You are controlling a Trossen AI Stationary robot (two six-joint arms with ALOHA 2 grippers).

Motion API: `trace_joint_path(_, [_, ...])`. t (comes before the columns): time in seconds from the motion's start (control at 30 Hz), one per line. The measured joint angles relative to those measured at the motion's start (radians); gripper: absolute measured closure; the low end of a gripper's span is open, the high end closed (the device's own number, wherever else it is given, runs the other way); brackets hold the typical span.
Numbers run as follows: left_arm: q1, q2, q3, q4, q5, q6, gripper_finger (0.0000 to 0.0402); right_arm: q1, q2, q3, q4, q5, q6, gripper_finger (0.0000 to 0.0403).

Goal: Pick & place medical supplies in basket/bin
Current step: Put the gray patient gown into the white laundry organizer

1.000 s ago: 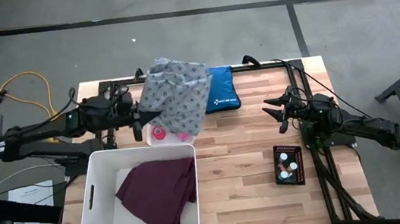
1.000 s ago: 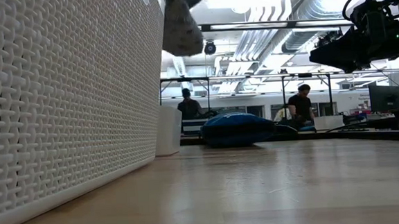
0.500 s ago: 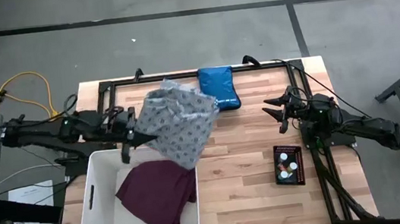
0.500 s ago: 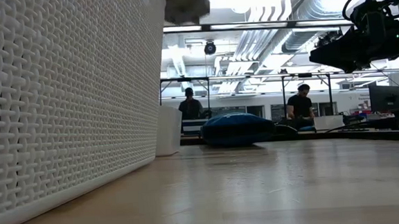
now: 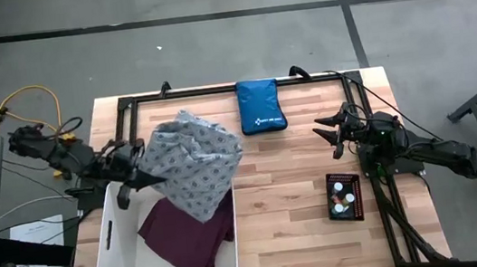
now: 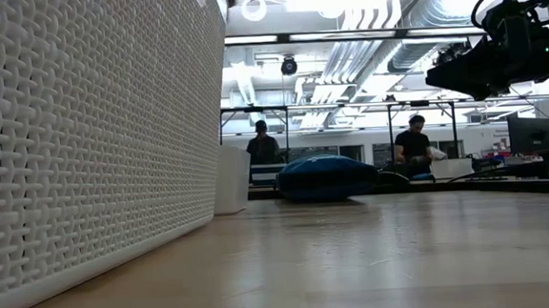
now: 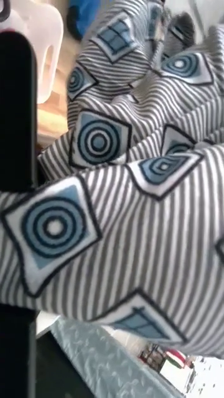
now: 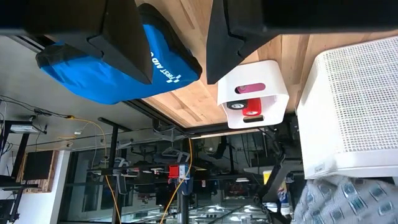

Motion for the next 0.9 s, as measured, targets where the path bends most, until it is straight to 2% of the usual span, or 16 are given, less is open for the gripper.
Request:
trace_joint_path(0.1, [-0.060,0.006,0.030,-0.045,-0.041,-0.027,0.0362,0.000,0.000,0.000,0.000,0.000,0.000,0.0265])
trace_joint_path(0.3, [-0.162,0.030,0.048,-0.087,-0.047,-0.083,0.0362,0.000,0.000,0.000,0.000,0.000,0.000,0.0265])
trace_joint_path(0.9, [-0.490,0.228,0.048,-0.286,-0.044,-0.494,0.0362,0.000,0.000,0.000,0.000,0.000,0.000,0.0265])
